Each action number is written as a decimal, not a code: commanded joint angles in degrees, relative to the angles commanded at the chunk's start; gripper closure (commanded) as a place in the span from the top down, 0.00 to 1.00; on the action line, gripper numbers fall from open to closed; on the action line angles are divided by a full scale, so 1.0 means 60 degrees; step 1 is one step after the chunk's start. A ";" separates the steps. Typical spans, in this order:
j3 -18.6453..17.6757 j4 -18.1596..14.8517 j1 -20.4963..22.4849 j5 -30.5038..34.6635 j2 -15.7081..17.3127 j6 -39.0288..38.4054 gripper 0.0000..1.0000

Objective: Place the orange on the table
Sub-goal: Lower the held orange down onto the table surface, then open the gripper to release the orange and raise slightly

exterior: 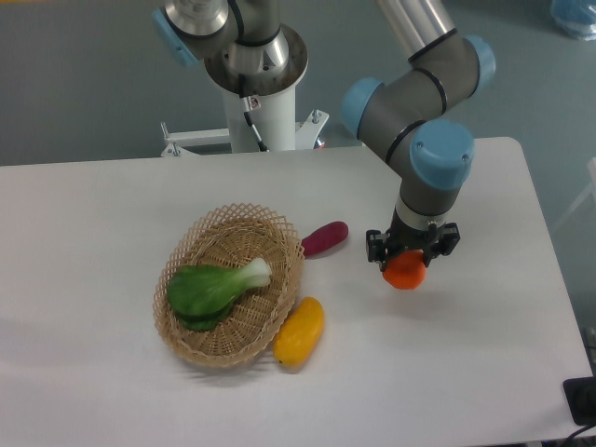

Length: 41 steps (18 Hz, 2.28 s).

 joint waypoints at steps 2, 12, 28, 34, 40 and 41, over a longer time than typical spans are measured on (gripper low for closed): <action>-0.0088 0.0000 -0.0044 -0.0015 -0.0161 -0.0015 0.63; -0.0015 -0.0015 -0.0117 -0.0029 -0.0455 0.0102 0.64; 0.0146 -0.0058 -0.0132 0.0015 -0.0367 0.0102 1.00; 0.0161 -0.0073 -0.0117 0.0015 -0.0294 0.0131 1.00; 0.0146 -0.0161 -0.0073 0.0015 -0.0103 0.0395 1.00; 0.0161 -0.0176 -0.0073 0.0015 -0.0103 0.0395 1.00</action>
